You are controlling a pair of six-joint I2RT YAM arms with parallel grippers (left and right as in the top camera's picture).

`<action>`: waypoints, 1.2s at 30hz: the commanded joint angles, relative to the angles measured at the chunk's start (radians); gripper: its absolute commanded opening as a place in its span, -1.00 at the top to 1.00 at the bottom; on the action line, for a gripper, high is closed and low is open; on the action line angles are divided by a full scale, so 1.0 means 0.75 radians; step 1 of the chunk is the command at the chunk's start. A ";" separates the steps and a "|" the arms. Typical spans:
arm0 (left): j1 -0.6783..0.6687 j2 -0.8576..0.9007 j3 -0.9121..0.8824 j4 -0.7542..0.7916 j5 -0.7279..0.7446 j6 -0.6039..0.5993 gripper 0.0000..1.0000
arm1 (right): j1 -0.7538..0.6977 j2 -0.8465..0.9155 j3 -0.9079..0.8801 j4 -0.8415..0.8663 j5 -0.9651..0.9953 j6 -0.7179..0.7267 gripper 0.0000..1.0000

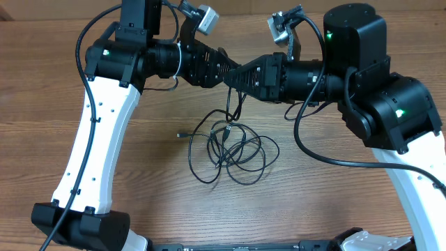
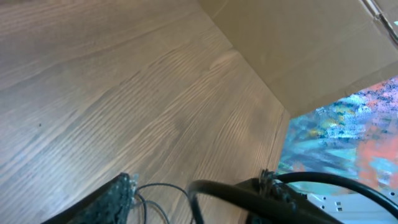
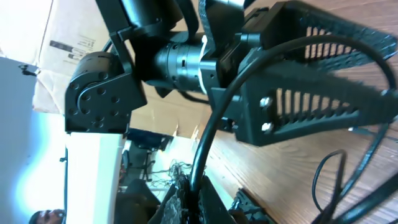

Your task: Untangle cables

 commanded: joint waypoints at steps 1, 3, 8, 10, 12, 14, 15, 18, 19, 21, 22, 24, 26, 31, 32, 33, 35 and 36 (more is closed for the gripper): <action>0.006 -0.004 0.021 0.030 0.032 -0.031 -0.18 | -0.004 -0.032 0.036 0.011 -0.083 0.008 0.93; 0.006 -0.004 0.021 0.047 0.023 -0.055 0.03 | -0.004 -0.032 0.036 0.011 -0.099 0.008 0.93; 0.006 -0.004 0.021 0.078 0.004 -0.095 0.18 | -0.004 -0.032 0.036 0.016 -0.185 0.009 0.93; 0.006 -0.004 0.021 0.087 0.004 -0.099 0.63 | -0.004 -0.032 0.036 0.020 -0.188 0.008 0.93; 0.006 -0.004 0.021 0.098 0.004 -0.130 0.89 | -0.004 -0.032 0.036 0.020 -0.189 0.008 0.93; 0.006 -0.004 0.021 0.107 0.004 -0.145 0.92 | -0.004 -0.032 0.036 0.020 -0.189 0.008 0.93; 0.006 -0.004 0.021 0.107 0.004 -0.144 0.91 | -0.004 -0.032 0.036 0.020 -0.188 0.008 0.93; 0.006 -0.004 0.021 0.102 0.000 -0.144 0.92 | -0.005 -0.032 0.036 0.017 -0.139 -0.005 0.93; 0.006 -0.004 0.021 0.100 -0.001 -0.144 0.91 | -0.006 -0.032 0.036 0.007 -0.091 -0.008 0.92; 0.007 -0.004 0.021 0.094 -0.021 -0.156 0.92 | -0.006 -0.032 0.036 -0.024 0.009 -0.008 0.93; 0.007 -0.004 0.021 0.086 -0.063 -0.180 0.92 | -0.006 -0.032 0.036 -0.039 0.051 -0.019 0.93; 0.014 -0.006 0.021 0.062 -0.175 -0.252 0.92 | -0.008 -0.032 0.036 -0.074 0.164 -0.048 0.93; 0.027 -0.006 0.021 0.029 -0.266 -0.311 0.92 | -0.010 -0.032 0.036 -0.120 0.308 -0.072 0.93; 0.066 -0.006 0.022 -0.038 -0.303 -0.328 0.92 | -0.015 -0.032 0.036 -0.237 0.724 -0.117 0.92; 0.071 -0.006 0.022 -0.057 -0.330 -0.330 0.92 | -0.015 -0.032 0.036 -0.259 0.827 -0.135 0.88; 0.073 -0.006 0.022 -0.073 -0.352 -0.330 0.92 | -0.015 -0.032 0.036 -0.272 0.889 -0.144 0.84; 0.073 -0.006 0.022 -0.123 -0.436 -0.341 0.92 | -0.015 -0.032 0.036 -0.312 1.045 -0.144 0.65; 0.073 -0.006 0.022 -0.150 -0.483 -0.356 0.92 | -0.015 -0.031 0.036 -0.332 1.121 -0.144 0.53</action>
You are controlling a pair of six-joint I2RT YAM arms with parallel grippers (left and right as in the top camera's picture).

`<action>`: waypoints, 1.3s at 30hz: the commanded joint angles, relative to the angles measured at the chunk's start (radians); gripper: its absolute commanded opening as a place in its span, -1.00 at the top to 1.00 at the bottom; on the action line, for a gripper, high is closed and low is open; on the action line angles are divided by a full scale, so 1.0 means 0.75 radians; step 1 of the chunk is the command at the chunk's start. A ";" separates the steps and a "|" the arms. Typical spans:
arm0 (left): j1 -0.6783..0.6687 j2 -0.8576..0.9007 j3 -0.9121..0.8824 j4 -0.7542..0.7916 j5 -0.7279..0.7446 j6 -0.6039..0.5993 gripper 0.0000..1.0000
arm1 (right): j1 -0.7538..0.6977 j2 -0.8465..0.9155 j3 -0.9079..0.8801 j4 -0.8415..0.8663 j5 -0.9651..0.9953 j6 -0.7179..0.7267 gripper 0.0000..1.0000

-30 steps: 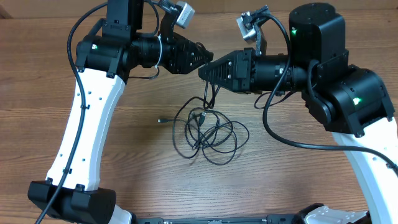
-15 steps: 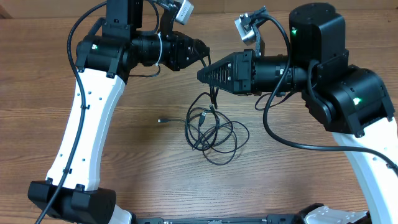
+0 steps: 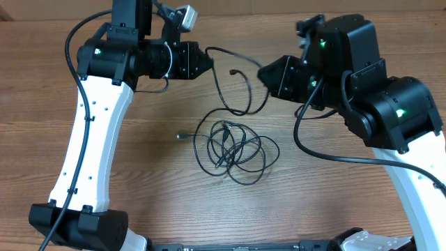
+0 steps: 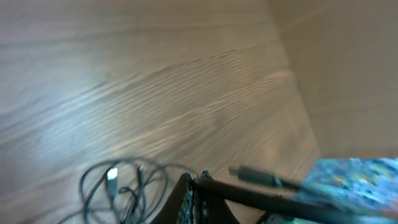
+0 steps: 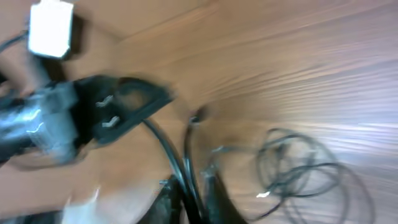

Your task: Untangle cables

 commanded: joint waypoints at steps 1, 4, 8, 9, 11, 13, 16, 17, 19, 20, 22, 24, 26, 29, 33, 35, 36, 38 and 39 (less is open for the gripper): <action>0.014 -0.006 0.021 -0.069 -0.203 -0.065 0.92 | -0.008 -0.031 0.036 -0.051 0.450 -0.039 0.44; 0.012 -0.006 0.021 -0.146 -0.303 -0.072 0.92 | -0.008 -0.028 0.035 -0.105 0.500 -0.040 0.36; 0.012 -0.006 0.021 -0.225 -0.410 -0.121 0.92 | -0.008 -0.008 0.035 -0.173 0.500 -0.100 -0.08; 0.012 -0.006 0.021 -0.242 -0.431 -0.137 0.92 | -0.008 0.004 0.034 -0.200 0.500 -0.104 -0.18; 0.012 -0.006 0.021 -0.271 -0.464 -0.170 0.92 | -0.008 0.028 0.031 -0.249 0.457 -0.104 -0.28; 0.012 -0.006 0.021 -0.285 -0.472 -0.200 0.92 | -0.007 0.060 0.013 -0.283 0.345 -0.104 -0.34; 0.013 -0.006 0.021 -0.284 -0.475 -0.252 0.92 | -0.006 0.102 -0.034 -0.296 0.151 -0.105 -0.35; 0.013 -0.006 0.021 -0.285 -0.486 -0.273 0.92 | -0.006 0.117 -0.048 -0.295 0.102 -0.106 -0.35; 0.013 -0.006 0.021 -0.289 -0.540 -0.330 0.91 | -0.006 0.143 -0.070 -0.287 0.018 -0.134 -0.35; 0.013 -0.006 0.021 -0.291 -0.561 -0.349 0.92 | -0.006 0.155 -0.083 -0.276 -0.030 -0.162 -0.35; 0.014 -0.006 0.021 -0.301 -0.576 -0.383 0.92 | -0.006 0.169 -0.108 -0.252 -0.120 -0.212 -0.36; 0.014 -0.006 0.021 -0.306 -0.576 -0.421 0.92 | -0.006 0.172 -0.130 -0.224 -0.185 -0.230 -0.36; 0.014 -0.006 0.021 -0.310 -0.571 -0.457 0.92 | -0.004 0.173 -0.145 -0.191 -0.204 -0.229 -0.36; 0.013 -0.006 0.021 -0.315 -0.527 -0.512 0.92 | 0.013 0.177 -0.169 -0.140 -0.200 -0.229 -0.37; 0.013 -0.006 0.021 -0.315 -0.417 -0.595 0.92 | 0.050 0.188 -0.225 -0.058 -0.199 -0.189 -0.36; 0.013 -0.006 0.021 -0.314 -0.365 -0.622 0.92 | 0.067 0.196 -0.259 -0.006 -0.170 -0.141 -0.33; 0.013 -0.006 0.021 -0.315 -0.334 -0.626 0.92 | 0.074 0.202 -0.274 0.018 -0.136 -0.107 -0.32; 0.013 -0.006 0.021 -0.315 -0.272 -0.625 0.92 | 0.084 0.218 -0.296 0.049 -0.048 -0.046 -0.29; 0.013 -0.006 0.021 -0.315 -0.256 -0.624 0.92 | 0.084 0.226 -0.302 0.055 0.001 -0.022 -0.27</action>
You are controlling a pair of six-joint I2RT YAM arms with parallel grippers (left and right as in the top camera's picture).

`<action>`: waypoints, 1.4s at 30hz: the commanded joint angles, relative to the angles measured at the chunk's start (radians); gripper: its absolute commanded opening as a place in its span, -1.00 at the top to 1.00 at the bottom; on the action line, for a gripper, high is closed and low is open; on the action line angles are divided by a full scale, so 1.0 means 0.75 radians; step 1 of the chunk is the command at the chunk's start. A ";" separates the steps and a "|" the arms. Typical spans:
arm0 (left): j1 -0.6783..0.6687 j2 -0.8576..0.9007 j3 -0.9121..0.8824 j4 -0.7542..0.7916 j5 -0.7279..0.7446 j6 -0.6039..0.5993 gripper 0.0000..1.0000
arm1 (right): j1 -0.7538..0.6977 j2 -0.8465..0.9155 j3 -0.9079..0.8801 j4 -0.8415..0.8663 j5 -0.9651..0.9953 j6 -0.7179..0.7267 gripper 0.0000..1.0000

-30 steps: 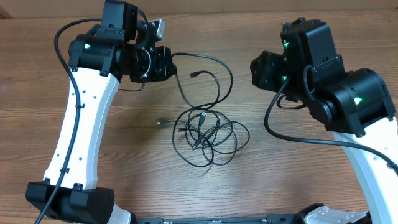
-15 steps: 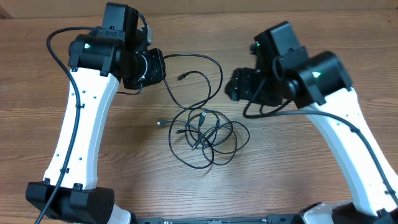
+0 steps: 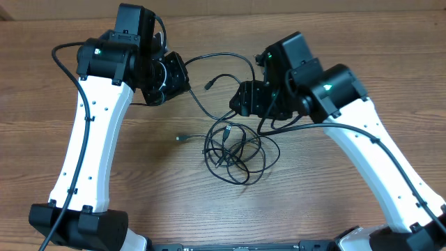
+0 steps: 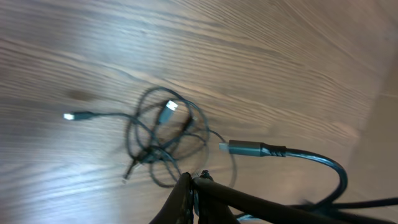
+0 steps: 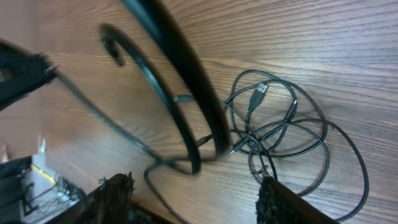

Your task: Untangle cables

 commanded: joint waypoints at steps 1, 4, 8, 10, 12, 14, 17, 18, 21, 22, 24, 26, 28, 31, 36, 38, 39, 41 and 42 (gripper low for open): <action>0.013 -0.006 0.021 -0.004 0.131 -0.050 0.91 | 0.008 0.035 -0.031 0.025 0.171 0.114 -0.27; 0.013 -0.006 0.021 -0.015 0.092 -0.024 0.91 | 0.007 0.060 -0.034 0.025 0.297 0.122 -0.17; 0.014 -0.006 0.021 -0.072 -0.125 -0.025 0.92 | 0.006 0.063 -0.034 -0.031 0.584 0.122 -0.08; 0.014 -0.006 0.020 -0.114 -0.274 -0.034 0.91 | 0.006 0.063 -0.034 -0.068 0.703 0.122 -0.09; 0.014 -0.006 0.020 -0.154 -0.401 -0.062 0.91 | 0.001 0.063 -0.034 -0.102 0.790 0.122 -0.15; 0.014 -0.006 0.020 -0.181 -0.510 -0.080 0.92 | -0.009 0.063 -0.034 -0.129 0.874 0.126 -0.17; 0.014 -0.006 0.020 -0.221 -0.646 -0.106 0.92 | -0.039 0.063 -0.034 -0.154 0.936 0.127 -0.21; 0.014 -0.006 0.020 -0.236 -0.682 -0.108 0.92 | -0.051 0.063 -0.032 -0.160 0.945 0.127 -0.22; 0.014 -0.006 0.020 -0.267 -0.769 -0.123 0.92 | -0.094 0.063 -0.012 -0.179 0.945 0.127 -0.25; 0.014 -0.006 0.020 -0.277 -0.784 -0.132 0.92 | -0.106 0.063 0.002 -0.187 0.944 0.127 -0.30; 0.015 -0.006 0.020 -0.285 -0.802 -0.135 0.91 | -0.123 0.062 0.043 -0.207 0.927 0.127 -0.37; 0.015 -0.006 0.020 -0.284 -0.803 -0.135 0.91 | -0.130 0.062 0.111 -0.242 0.893 0.125 -0.46; 0.015 -0.006 0.020 -0.286 -0.817 -0.135 0.92 | -0.130 0.062 0.192 -0.296 0.890 0.120 -0.59; 0.015 -0.006 0.020 -0.303 -0.880 -0.136 0.92 | -0.130 0.062 0.312 -0.373 0.925 0.121 -0.62; 0.015 -0.006 0.020 -0.329 -0.971 -0.136 0.92 | -0.130 0.061 0.452 -0.460 1.006 0.121 -0.67; 0.015 -0.006 0.020 -0.333 -0.973 -0.136 0.92 | -0.130 0.057 0.459 -0.464 1.003 0.121 -0.67; 0.015 -0.006 0.020 -0.333 -0.972 -0.136 0.92 | -0.130 0.057 0.459 -0.466 0.992 0.121 -0.68; 0.015 -0.006 0.020 -0.333 -0.959 -0.135 0.91 | -0.130 0.057 0.459 -0.468 0.911 0.120 -0.73; 0.015 -0.006 0.020 -0.333 -0.949 -0.135 0.91 | -0.130 0.057 0.459 -0.465 0.849 0.108 -0.74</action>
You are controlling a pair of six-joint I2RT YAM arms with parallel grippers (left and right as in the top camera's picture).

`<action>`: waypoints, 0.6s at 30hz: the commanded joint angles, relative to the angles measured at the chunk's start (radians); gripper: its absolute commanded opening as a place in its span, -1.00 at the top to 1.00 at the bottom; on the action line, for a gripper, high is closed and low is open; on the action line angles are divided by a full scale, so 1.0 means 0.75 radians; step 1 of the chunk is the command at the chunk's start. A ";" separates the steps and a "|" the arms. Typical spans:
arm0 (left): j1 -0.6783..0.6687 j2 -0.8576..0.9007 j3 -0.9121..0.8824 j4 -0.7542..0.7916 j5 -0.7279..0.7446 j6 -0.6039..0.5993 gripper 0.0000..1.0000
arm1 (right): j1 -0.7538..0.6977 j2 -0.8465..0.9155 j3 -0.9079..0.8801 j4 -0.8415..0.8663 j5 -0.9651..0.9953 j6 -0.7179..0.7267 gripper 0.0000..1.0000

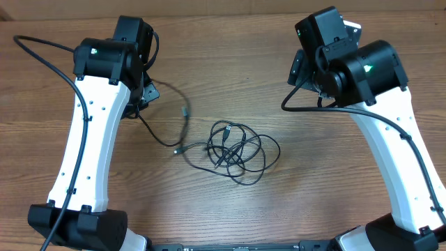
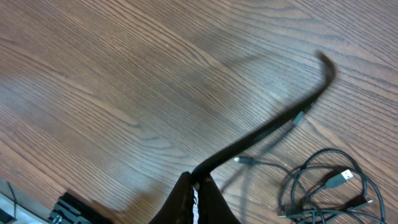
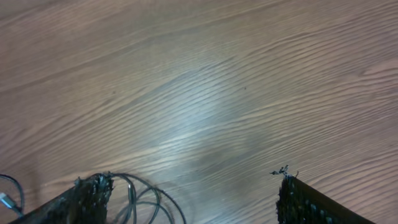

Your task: Untangle cables

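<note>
My left gripper (image 2: 196, 183) is shut on a thick black cable (image 2: 267, 127) that runs from the jaws up to the right. In the overhead view this cable (image 1: 182, 97) hangs beside the left gripper (image 1: 143, 97), its free end left of the coil. A tangled coil of thin black cable (image 1: 237, 150) with a USB plug lies at mid-table; the coil (image 2: 326, 186) also shows at the lower right of the left wrist view. My right gripper (image 3: 193, 190) is open over bare wood, nothing between its fingers (image 3: 93, 196); a loop of the coil (image 3: 140, 193) shows beside the left finger.
The wooden table (image 1: 230, 209) fills all views. The left arm (image 1: 90, 160) spans the table's left side and the right arm (image 1: 397, 153) its right side. The back edge of the table runs along the top of the overhead view.
The right gripper was open just above the coil beside the thick cable; now it is back at the upper right. The left gripper has moved left with the thick cable, which now lies left of the coil.
First both grippers met above the coil, the right shut on the thick cable. Then they stood apart with the cable strung between them. Then the right gripper was open by the coil, the left still holding. Now the left alone holds the cable, away from the coil.
</note>
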 commanded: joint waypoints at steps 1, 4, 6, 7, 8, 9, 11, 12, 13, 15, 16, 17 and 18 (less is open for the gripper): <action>0.000 -0.006 0.020 -0.001 -0.043 -0.018 0.92 | 0.006 -0.011 0.028 0.012 -0.158 -0.042 -0.74; 0.000 -0.006 0.020 0.001 0.029 -0.001 0.91 | 0.006 -0.011 0.026 0.032 -0.445 -0.205 -0.74; 0.000 -0.006 0.020 0.004 0.077 0.030 0.91 | 0.006 -0.011 0.022 0.030 -0.622 -0.303 -0.75; 0.000 -0.006 0.020 0.007 0.089 0.044 0.92 | 0.007 -0.011 0.016 0.026 -0.694 -0.348 -0.75; 0.000 -0.006 0.020 0.011 0.096 0.057 0.92 | 0.008 -0.011 0.008 0.022 -0.763 -0.395 -0.75; 0.000 -0.006 0.020 0.011 0.095 0.058 0.91 | 0.008 -0.011 -0.010 0.019 -0.834 -0.453 -0.75; 0.000 -0.006 0.020 0.011 0.107 0.058 0.91 | 0.008 -0.011 -0.057 0.014 -0.940 -0.553 -0.78; 0.000 -0.006 0.020 0.013 0.126 0.058 0.91 | 0.009 -0.011 -0.090 0.013 -0.983 -0.599 -0.77; 0.000 -0.006 0.020 0.021 0.157 0.060 0.92 | 0.011 -0.011 -0.135 0.013 -1.024 -0.643 -0.77; 0.000 -0.006 0.020 0.050 0.239 0.093 0.92 | 0.021 -0.011 -0.228 0.023 -1.084 -0.717 -0.78; 0.000 -0.006 0.020 0.069 0.281 0.109 0.92 | 0.031 -0.011 -0.288 0.036 -1.119 -0.754 -0.78; 0.000 -0.006 0.020 0.093 0.327 0.119 0.92 | 0.042 -0.011 -0.344 0.052 -1.155 -0.791 -0.77; 0.000 -0.006 0.020 0.110 0.362 0.119 0.92 | 0.055 -0.011 -0.400 0.072 -1.192 -0.833 -0.77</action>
